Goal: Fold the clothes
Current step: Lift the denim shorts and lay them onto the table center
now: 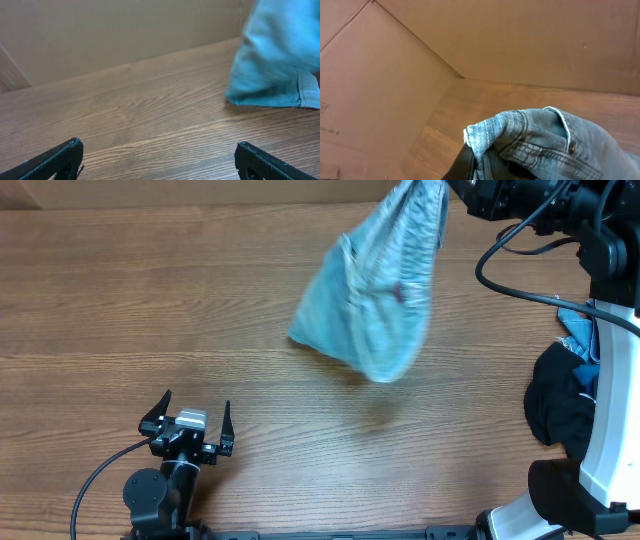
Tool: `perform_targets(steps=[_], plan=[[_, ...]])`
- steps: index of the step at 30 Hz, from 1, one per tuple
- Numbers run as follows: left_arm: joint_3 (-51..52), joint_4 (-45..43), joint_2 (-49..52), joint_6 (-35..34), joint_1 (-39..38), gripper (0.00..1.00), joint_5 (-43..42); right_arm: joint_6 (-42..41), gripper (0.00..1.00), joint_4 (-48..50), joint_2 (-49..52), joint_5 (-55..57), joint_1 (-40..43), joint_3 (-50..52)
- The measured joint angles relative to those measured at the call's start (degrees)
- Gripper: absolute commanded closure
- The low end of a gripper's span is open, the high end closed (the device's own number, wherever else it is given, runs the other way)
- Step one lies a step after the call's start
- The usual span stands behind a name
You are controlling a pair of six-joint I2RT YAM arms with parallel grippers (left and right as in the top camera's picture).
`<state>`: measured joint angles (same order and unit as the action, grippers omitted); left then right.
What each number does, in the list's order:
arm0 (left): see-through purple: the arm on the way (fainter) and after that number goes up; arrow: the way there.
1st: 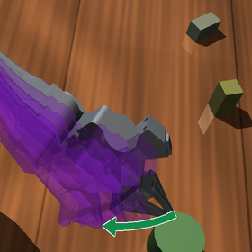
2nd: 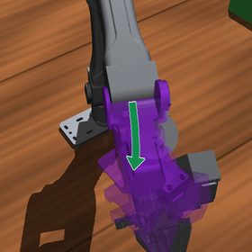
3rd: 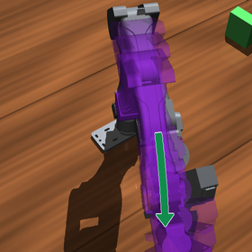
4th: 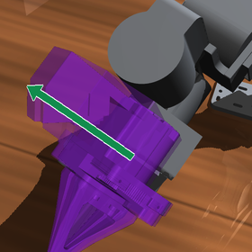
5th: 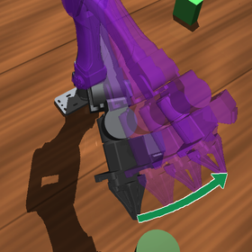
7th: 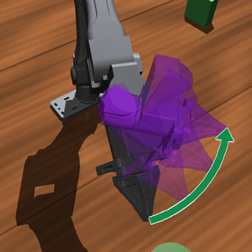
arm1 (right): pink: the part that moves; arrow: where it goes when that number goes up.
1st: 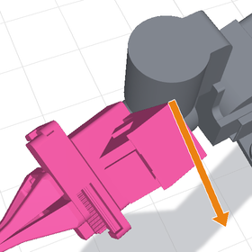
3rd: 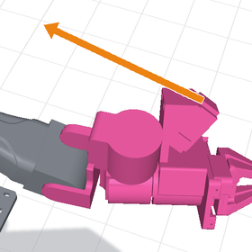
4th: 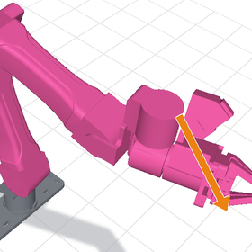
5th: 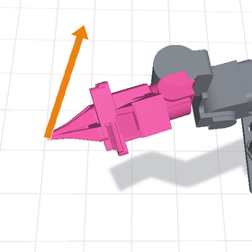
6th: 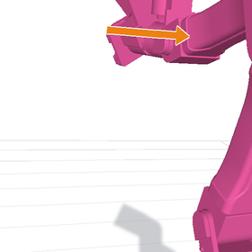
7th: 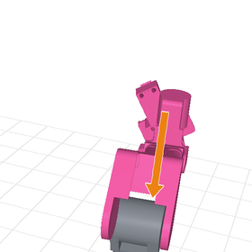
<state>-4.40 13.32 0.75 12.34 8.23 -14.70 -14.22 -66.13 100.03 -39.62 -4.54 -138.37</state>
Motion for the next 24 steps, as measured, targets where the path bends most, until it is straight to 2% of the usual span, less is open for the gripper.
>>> perform_targets(steps=[5, 12, 17, 20, 24], plan=[[0.0, 0.0, 0.0, 0.0, 0.0, 0.0, 0.0, 0.5, 0.96, -2.8, 0.0, 2.0, 0.0, 0.0], [0.0, 0.0, 0.0, 0.0, 0.0, 0.0, 0.0, 0.5, 0.96, -7.6, -0.2, 13.0, -0.6, 0.0], [0.0, 0.0, 0.0, 0.0, 0.0, 0.0, 0.0, 0.3, 0.96, -9.3, -0.3, 19.2, -4.7, 0.0], [0.0, 0.0, 0.0, 0.0, 0.0, 0.0, 0.0, -0.1, 0.96, -6.8, -0.3, 21.4, -8.9, 0.0], [0.0, 0.0, 0.0, 0.0, 0.0, 0.0, 0.0, -2.7, 0.96, -6.3, -1.2, 38.1, -12.5, 0.0]])
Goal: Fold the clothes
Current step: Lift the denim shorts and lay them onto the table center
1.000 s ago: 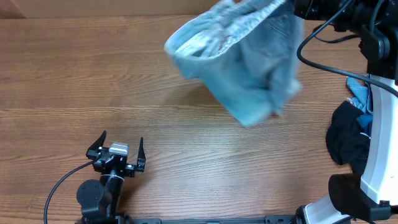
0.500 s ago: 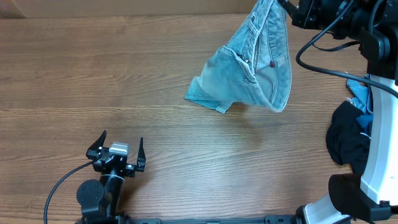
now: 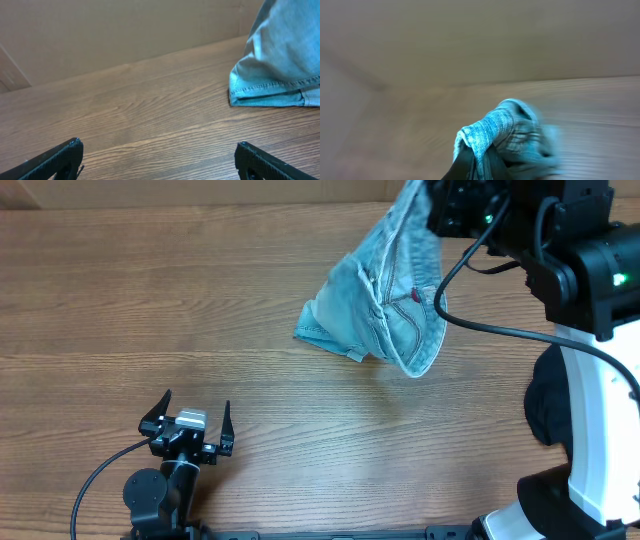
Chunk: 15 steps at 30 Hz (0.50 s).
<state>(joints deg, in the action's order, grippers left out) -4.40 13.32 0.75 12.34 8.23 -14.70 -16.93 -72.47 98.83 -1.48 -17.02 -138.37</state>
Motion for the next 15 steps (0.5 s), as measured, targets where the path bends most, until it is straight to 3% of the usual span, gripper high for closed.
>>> perform_targets(steps=[1, 6, 9, 15], plan=[[0.0, 0.0, 0.0, 0.0, 0.0, 0.0, 0.0, -3.0, 0.96, -2.2, -1.2, 11.4, 0.1, 0.0], [0.0, 0.0, 0.0, 0.0, 0.0, 0.0, 0.0, -12.8, 0.96, -13.2, -5.2, 42.5, 0.3, -0.1], [0.0, 0.0, 0.0, 0.0, 0.0, 0.0, 0.0, -15.6, 0.96, -13.2, -5.2, 45.3, 0.9, -0.1], [0.0, 0.0, 0.0, 0.0, 0.0, 0.0, 0.0, -18.8, 0.96, -13.8, -5.2, 34.3, 0.9, -0.1]])
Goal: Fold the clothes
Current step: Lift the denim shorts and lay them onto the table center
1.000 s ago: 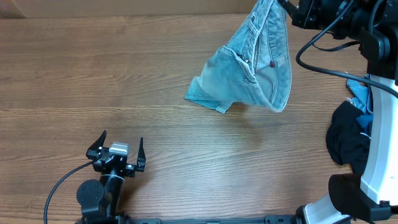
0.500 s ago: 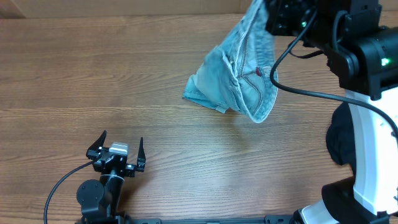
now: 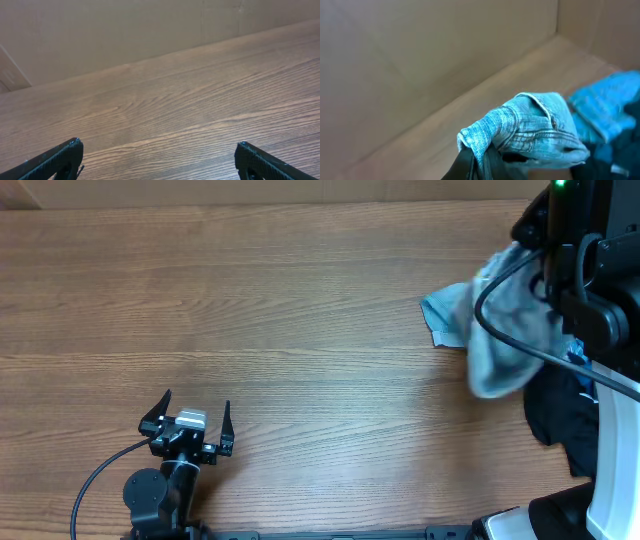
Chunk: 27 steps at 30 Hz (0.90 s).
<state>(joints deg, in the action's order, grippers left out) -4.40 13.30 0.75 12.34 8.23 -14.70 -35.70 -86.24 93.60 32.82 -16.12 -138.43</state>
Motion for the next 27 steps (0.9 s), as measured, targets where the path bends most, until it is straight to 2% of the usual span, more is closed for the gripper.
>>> perform_targets(steps=[4, 6, 9, 11, 13, 14, 16, 21, 25, 27], plan=[[0.0, 0.0, 0.0, 0.0, 0.0, 0.0, 0.0, -7.6, 0.96, -6.4, 1.6, -6.0, 0.1, -0.1], [0.0, 0.0, 0.0, 0.0, 0.0, 0.0, 0.0, -10.1, 0.96, -6.0, 2.8, -7.3, 0.4, -0.1], [0.0, 0.0, 0.0, 0.0, 0.0, 0.0, 0.0, -20.2, 0.96, -2.4, 4.6, -9.6, 4.7, 0.0], [0.0, 0.0, 0.0, 0.0, 0.0, 0.0, 0.0, -24.3, 0.96, 4.7, 5.4, -13.1, 6.7, 0.0], [0.0, 0.0, 0.0, 0.0, 0.0, 0.0, 0.0, -26.6, 0.96, 16.2, 6.4, -17.1, 6.4, 0.1], [0.0, 0.0, 0.0, 0.0, 0.0, 0.0, 0.0, -27.7, 0.96, 24.9, 7.0, -18.4, 6.2, 0.1], [0.0, 0.0, 0.0, 0.0, 0.0, 0.0, 0.0, -27.9, 0.96, 28.5, 7.1, -18.3, 6.4, 0.1], [0.0, 0.0, 0.0, 0.0, 0.0, 0.0, 0.0, -28.6, 0.96, 19.7, 7.1, -12.3, 6.8, 0.0], [0.0, 0.0, 0.0, 0.0, 0.0, 0.0, 0.0, -28.8, 0.96, 18.9, 8.5, -17.2, 4.0, 0.0], [0.0, 0.0, 0.0, 0.0, 0.0, 0.0, 0.0, -29.0, 0.96, 18.7, 11.1, -19.4, -1.3, 0.0]])
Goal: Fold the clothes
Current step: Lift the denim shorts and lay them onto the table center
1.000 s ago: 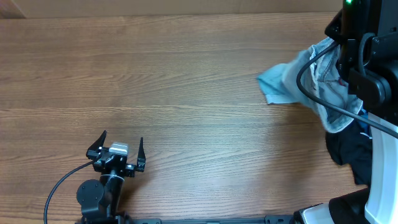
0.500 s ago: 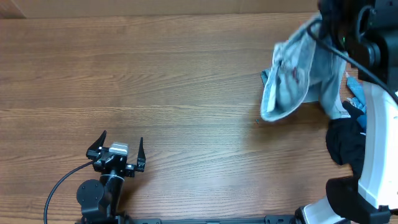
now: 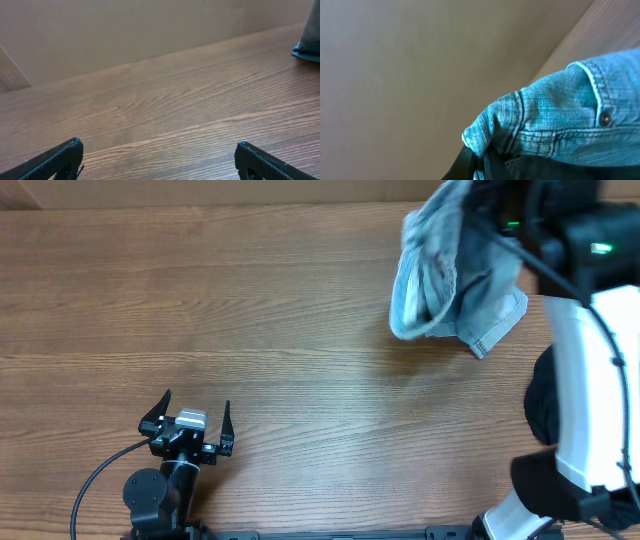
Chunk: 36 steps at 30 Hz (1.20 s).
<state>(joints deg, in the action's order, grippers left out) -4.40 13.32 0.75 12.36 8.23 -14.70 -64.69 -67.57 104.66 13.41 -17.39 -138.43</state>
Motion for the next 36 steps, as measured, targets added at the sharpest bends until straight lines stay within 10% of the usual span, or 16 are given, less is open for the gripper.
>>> perform_targets(steps=[5, 13, 22, 31, 36], plan=[[0.0, 0.0, 0.0, 0.0, 0.0, 0.0, 0.0, -0.3, 0.96, 3.2, 9.6, 3.2, -11.6, 0.0], [0.0, 0.0, 0.0, 0.0, 0.0, 0.0, 0.0, 1.0, 0.96, 2.2, 6.0, 2.2, -1.7, 0.1], [0.0, 0.0, 0.0, 0.0, 0.0, 0.0, 0.0, -5.8, 0.96, 10.6, 24.6, -13.6, -23.8, 3.5], [0.0, 0.0, 0.0, 0.0, 0.0, 0.0, 0.0, 21.4, 0.96, 13.9, 24.5, -23.0, -29.2, 3.8], [0.0, 0.0, 0.0, 0.0, 0.0, 0.0, 0.0, 35.1, 0.71, 22.9, 24.2, -20.5, -27.8, 3.7]])
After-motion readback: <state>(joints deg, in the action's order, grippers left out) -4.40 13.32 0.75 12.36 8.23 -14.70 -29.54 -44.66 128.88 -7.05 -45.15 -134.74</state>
